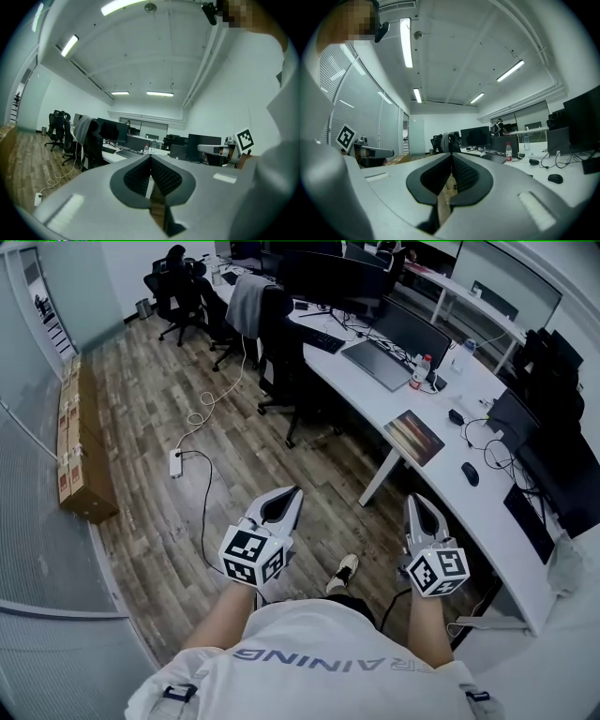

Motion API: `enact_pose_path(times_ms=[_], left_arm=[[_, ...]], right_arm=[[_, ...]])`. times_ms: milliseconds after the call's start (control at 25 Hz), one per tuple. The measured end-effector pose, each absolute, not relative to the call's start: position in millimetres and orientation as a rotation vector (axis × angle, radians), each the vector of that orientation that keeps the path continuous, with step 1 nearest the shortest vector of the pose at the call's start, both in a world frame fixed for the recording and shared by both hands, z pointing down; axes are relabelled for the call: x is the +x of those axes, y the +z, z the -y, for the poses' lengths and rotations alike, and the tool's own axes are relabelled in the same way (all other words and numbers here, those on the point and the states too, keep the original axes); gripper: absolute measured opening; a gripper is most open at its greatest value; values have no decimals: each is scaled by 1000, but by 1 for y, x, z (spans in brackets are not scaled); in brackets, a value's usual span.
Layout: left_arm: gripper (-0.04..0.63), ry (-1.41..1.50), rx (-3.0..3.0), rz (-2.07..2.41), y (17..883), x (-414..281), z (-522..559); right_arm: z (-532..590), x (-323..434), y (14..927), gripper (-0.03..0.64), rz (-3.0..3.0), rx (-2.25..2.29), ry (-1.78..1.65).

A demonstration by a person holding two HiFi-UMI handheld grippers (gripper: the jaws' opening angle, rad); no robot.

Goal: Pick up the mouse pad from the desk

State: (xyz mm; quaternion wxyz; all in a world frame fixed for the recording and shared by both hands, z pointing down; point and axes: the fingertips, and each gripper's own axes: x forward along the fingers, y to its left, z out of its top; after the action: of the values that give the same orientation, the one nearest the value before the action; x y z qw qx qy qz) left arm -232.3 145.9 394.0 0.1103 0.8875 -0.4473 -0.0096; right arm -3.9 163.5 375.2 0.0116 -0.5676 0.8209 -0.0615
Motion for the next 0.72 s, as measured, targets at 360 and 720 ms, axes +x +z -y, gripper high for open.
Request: enact_pose_path(times_ms=[360,720], left_arm=[[2,9,2602,1356,385,-222,-84],[2,63,2658,1357,365,-163,-2]], right_arm=[[-93,9,377,9,-2539,-1716,-240],[-9,68,364,9,-2498,-1679,-245]])
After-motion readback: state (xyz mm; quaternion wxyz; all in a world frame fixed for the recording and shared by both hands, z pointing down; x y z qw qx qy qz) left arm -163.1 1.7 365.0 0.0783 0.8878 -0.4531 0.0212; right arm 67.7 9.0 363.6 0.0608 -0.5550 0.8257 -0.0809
